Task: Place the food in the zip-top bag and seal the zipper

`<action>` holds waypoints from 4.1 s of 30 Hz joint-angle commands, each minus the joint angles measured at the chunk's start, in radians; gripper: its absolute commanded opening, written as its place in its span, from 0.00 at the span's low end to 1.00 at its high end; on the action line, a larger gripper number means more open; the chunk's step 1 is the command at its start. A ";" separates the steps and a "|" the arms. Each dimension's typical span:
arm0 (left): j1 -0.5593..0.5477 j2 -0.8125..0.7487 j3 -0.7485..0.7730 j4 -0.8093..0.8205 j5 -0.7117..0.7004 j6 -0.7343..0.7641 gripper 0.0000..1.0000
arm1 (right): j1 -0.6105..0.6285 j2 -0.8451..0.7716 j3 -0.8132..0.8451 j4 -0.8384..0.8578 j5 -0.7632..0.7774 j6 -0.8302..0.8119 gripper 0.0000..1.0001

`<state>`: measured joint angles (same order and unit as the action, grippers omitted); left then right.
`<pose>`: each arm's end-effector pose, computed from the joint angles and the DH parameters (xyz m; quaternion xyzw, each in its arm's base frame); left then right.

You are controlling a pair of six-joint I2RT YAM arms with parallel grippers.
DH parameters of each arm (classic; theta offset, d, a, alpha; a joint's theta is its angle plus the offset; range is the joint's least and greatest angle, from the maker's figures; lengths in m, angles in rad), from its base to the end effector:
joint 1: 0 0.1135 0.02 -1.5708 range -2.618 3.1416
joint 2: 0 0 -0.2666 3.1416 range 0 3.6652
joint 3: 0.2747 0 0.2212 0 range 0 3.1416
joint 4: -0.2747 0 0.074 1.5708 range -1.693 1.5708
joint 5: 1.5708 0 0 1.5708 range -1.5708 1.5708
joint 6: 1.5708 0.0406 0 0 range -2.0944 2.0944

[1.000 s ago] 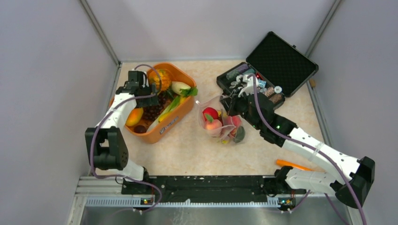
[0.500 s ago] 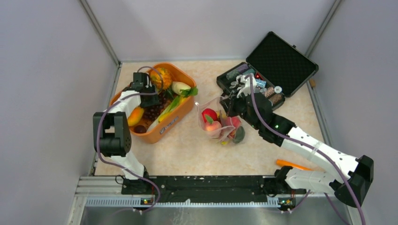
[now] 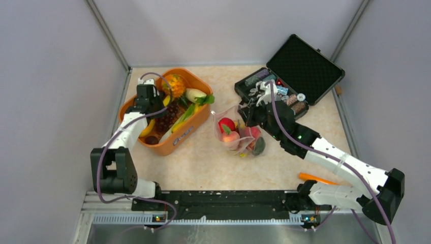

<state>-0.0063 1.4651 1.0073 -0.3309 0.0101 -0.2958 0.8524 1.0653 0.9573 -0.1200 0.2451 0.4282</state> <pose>0.2901 -0.0022 0.2570 -0.1314 0.9151 -0.0620 0.3761 0.1519 0.1588 0.3578 -0.0892 0.7757 0.2921 0.5523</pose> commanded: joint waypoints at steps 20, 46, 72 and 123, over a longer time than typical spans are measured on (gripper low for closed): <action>0.000 -0.398 0.030 -0.139 0.099 0.015 0.00 | -0.009 -0.042 0.031 0.045 -0.002 0.022 0.00; 0.000 -0.529 0.169 -0.151 0.405 0.034 0.00 | -0.008 -0.044 0.021 0.064 -0.030 0.056 0.00; -0.097 -0.593 0.242 0.097 0.828 -0.275 0.00 | -0.008 0.021 0.055 0.083 -0.049 0.067 0.00; -0.782 -0.217 0.320 0.095 0.215 -0.033 0.64 | -0.008 -0.132 0.098 0.040 -0.044 0.086 0.00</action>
<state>-0.7742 1.3056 1.2999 -0.3103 0.2489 -0.3546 0.8471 1.0046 0.9653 -0.1394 0.1699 0.5095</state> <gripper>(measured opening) 0.498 0.003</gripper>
